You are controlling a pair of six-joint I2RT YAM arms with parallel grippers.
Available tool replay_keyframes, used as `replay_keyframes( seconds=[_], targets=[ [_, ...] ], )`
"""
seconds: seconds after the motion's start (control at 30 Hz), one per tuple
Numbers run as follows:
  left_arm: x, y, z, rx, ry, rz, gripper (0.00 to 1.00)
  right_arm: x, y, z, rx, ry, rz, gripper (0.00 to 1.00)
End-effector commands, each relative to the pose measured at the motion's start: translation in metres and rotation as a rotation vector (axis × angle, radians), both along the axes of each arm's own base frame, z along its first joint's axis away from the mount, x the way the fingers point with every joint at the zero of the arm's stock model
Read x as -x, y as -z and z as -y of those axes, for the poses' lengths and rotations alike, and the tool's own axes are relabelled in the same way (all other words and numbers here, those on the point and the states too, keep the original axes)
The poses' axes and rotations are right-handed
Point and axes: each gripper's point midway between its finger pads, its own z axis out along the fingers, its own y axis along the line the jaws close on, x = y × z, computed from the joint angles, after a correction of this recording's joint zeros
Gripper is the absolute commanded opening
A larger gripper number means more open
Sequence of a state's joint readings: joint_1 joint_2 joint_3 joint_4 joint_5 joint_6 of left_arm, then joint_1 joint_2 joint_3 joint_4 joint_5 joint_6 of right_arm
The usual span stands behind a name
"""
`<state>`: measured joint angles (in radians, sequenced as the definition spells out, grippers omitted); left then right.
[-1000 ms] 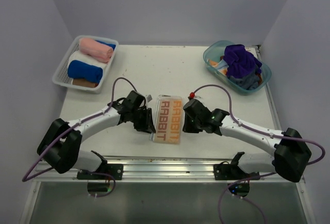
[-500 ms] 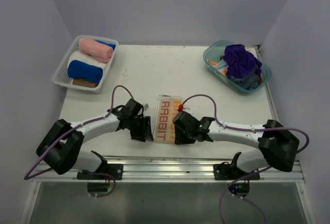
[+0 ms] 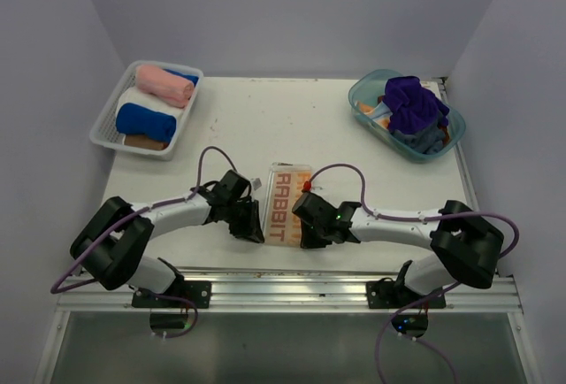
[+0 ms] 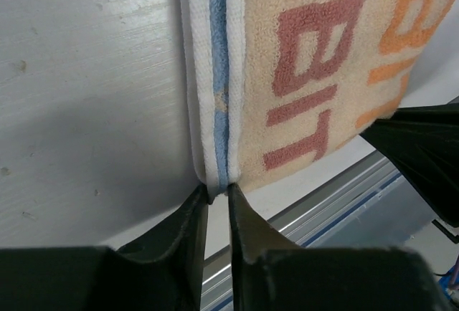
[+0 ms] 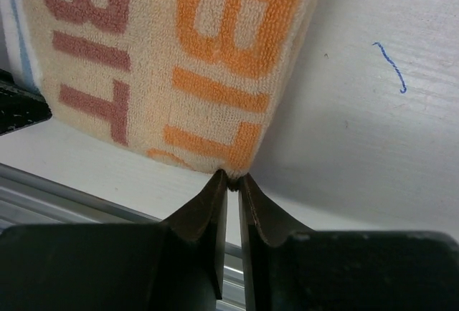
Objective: Roll the towels
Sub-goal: Roll the towel
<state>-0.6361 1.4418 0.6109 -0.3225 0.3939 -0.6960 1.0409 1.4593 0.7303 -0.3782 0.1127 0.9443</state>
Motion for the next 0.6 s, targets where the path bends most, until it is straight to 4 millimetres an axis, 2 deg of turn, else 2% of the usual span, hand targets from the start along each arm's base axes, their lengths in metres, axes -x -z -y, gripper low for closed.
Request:
replay_keyframes(
  seconds=[0.0,0.03,0.13,0.23,0.37,0.57],
  targets=[
    [-0.004,0.003,-0.001,-0.023,0.005,0.022,0.18,-0.006,-0.004,-0.002,-0.014,0.032,0.03,0.14],
    [-0.003,0.002,-0.001,-0.026,0.007,0.017,0.11,-0.007,-0.005,0.0,-0.006,0.036,0.035,0.11],
    [-0.007,-0.008,0.004,-0.006,0.006,0.027,0.0,-0.009,-0.012,0.001,-0.01,0.045,0.05,0.04],
    [-0.016,-0.027,0.012,0.025,-0.002,0.052,0.0,-0.012,-0.022,0.003,-0.007,0.055,0.075,0.0],
    [-0.024,-0.045,0.018,0.042,-0.019,0.065,0.0,-0.02,-0.039,0.008,0.0,0.07,0.121,0.0],
    [-0.034,-0.061,0.024,0.056,-0.04,0.065,0.0,-0.037,-0.06,0.012,0.037,0.078,0.184,0.01]
  ],
)
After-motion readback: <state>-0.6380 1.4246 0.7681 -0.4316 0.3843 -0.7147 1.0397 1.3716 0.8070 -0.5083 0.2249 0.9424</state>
